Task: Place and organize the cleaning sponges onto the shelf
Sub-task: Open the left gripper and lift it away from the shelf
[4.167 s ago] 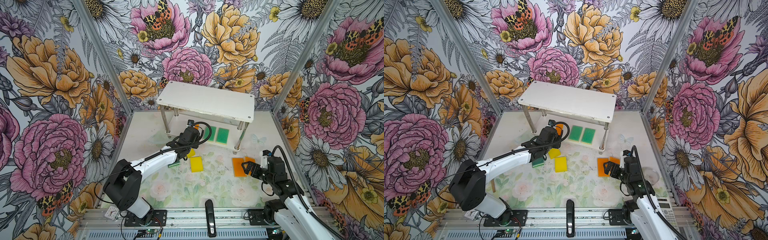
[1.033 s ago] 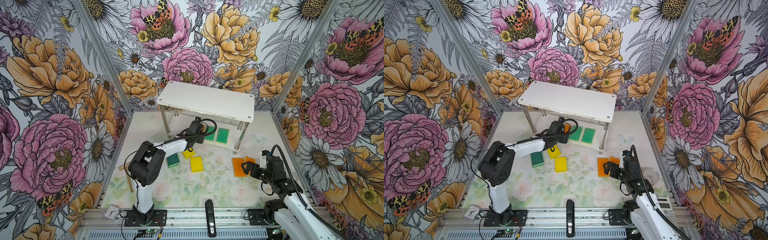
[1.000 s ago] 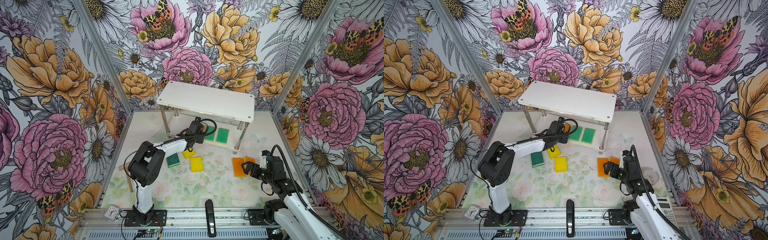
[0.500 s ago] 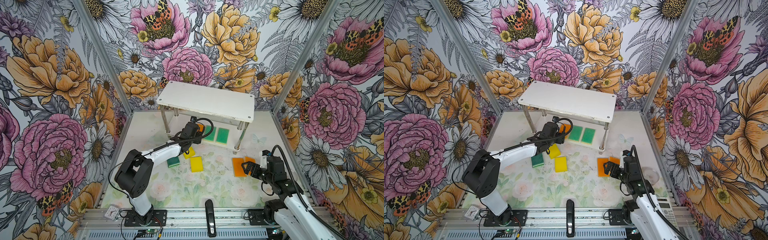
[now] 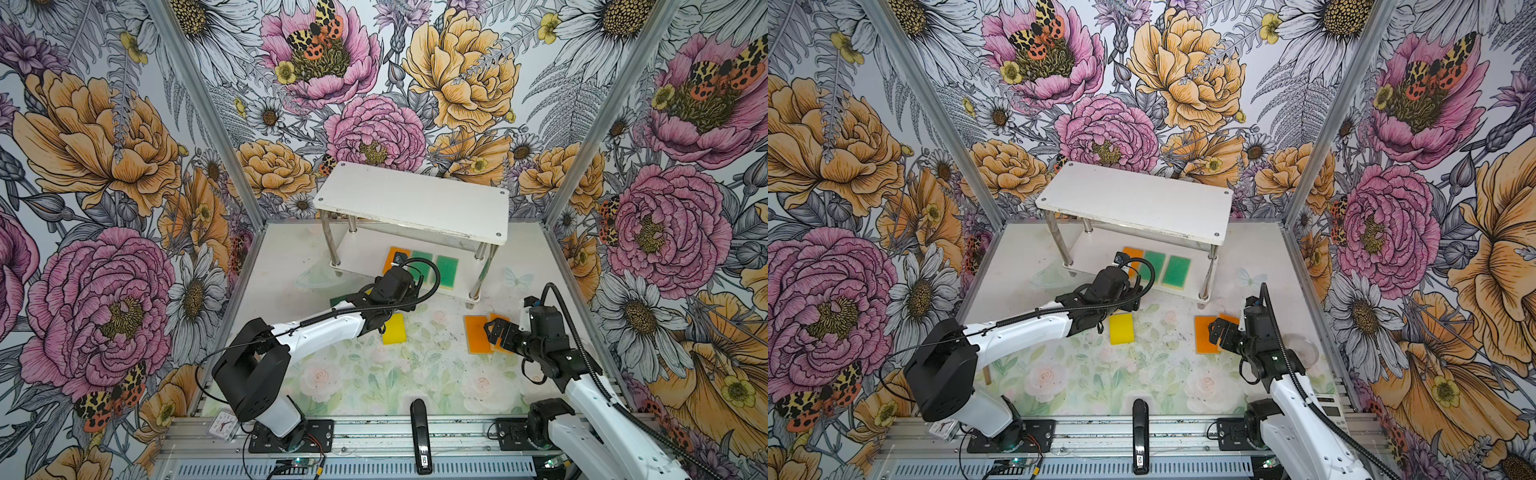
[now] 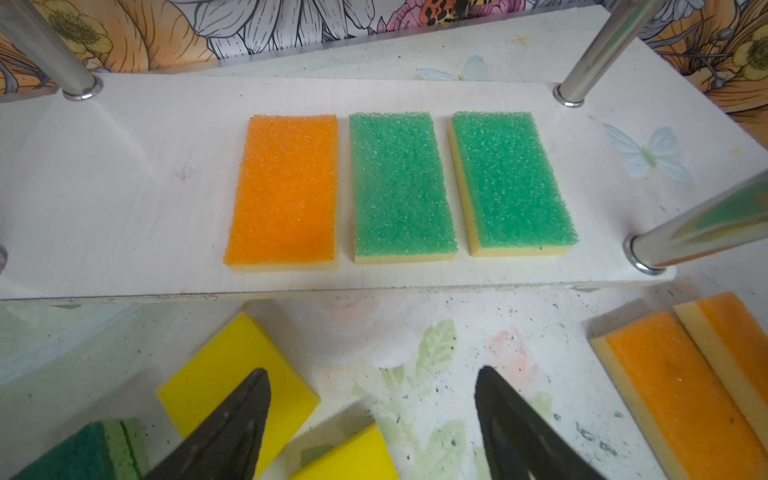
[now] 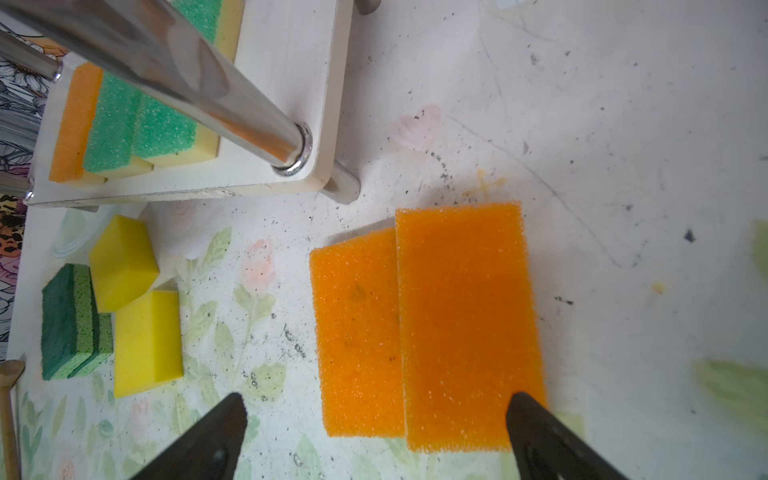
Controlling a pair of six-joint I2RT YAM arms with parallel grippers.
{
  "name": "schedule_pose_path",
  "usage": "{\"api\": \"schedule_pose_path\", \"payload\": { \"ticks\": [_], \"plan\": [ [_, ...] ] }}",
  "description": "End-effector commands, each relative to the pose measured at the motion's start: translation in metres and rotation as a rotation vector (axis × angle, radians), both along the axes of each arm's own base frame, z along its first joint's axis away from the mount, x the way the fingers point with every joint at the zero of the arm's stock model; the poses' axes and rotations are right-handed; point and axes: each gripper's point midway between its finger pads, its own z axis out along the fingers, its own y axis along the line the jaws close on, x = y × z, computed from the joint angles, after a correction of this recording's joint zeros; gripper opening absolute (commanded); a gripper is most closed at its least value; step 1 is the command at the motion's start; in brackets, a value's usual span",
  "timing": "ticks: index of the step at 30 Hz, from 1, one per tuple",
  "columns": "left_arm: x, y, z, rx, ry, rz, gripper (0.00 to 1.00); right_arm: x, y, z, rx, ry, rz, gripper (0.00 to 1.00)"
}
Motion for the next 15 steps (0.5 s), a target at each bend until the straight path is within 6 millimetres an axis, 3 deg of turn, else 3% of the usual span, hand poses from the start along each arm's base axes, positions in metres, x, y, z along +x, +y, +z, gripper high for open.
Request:
{"api": "schedule_pose_path", "payload": {
  "ticks": [1,7,15],
  "plan": [
    [-0.014,0.009,-0.015,-0.006,0.048,0.057,0.81,0.011,-0.005,0.011,-0.039,-0.034,-0.021,1.00],
    [-0.026,0.001,-0.038,-0.014,0.110,0.058,0.82,0.010,-0.007,0.000,-0.047,-0.002,-0.028,1.00],
    [-0.030,0.002,-0.051,-0.016,0.144,0.082,0.82,0.012,0.017,-0.003,0.042,-0.014,0.081,0.99]
  ]
}}
